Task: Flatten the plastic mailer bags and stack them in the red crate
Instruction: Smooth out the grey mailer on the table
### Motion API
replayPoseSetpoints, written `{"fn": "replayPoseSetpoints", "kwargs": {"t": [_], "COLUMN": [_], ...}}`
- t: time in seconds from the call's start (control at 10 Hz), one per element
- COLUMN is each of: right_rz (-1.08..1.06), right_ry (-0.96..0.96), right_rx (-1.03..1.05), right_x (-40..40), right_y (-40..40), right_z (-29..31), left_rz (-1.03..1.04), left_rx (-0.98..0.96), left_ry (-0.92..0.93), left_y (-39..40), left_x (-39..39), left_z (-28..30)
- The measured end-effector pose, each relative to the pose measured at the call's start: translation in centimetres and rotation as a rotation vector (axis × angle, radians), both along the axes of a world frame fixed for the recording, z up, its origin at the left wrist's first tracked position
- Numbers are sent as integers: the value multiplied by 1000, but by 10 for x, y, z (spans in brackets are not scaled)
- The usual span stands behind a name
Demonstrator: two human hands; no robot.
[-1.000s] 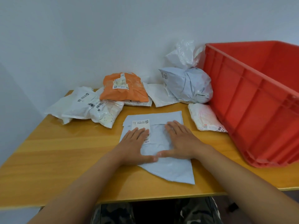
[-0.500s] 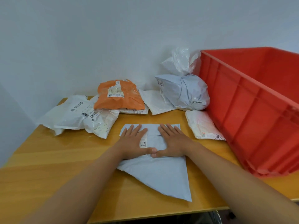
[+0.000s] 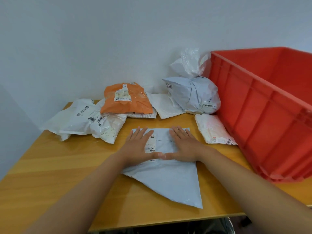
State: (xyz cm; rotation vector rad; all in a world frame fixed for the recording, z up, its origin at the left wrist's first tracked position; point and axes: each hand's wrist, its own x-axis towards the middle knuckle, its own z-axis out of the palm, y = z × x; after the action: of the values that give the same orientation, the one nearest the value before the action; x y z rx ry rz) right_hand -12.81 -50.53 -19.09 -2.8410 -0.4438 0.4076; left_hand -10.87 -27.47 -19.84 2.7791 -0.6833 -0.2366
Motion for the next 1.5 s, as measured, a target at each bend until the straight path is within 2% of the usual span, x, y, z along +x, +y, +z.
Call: {"fn": "replayPoseSetpoints", "kwargs": {"t": [0.1,0.2,0.4,0.7,0.8,1.0,1.1,1.2,1.5], "right_rz": [53,102,117,119,115,125,146,111,89], "right_ry": [18,55,-16,-7,5,58,87,38,17], "right_rx": [16,-40,-108,-142,-127,32,-43,-155,-212], "right_x": [-23,-44,-54,-54,-56,-89,-109,-119,-120], "right_y": [2,5,8,9,9,-3,-5,-1,2], "right_z": [3,-5,-18,-18,-16,3,1,-13,-17], "left_rz": [-88,-128,-122,-113,-105,-76,-54,-40,-38], "left_rx": [-16,55,137,159,161,138,125,125,137], "left_ry": [13,63,-18,5,13,38,54,57,46], "left_y": [6,9,8,7,6,5,5,5,3], "left_x": [-21,-38,-42,-41,-43,-45,-45,-45,-45], "left_z": [2,-8,-24,-21,-19,-15,-16,-16,-17]}}
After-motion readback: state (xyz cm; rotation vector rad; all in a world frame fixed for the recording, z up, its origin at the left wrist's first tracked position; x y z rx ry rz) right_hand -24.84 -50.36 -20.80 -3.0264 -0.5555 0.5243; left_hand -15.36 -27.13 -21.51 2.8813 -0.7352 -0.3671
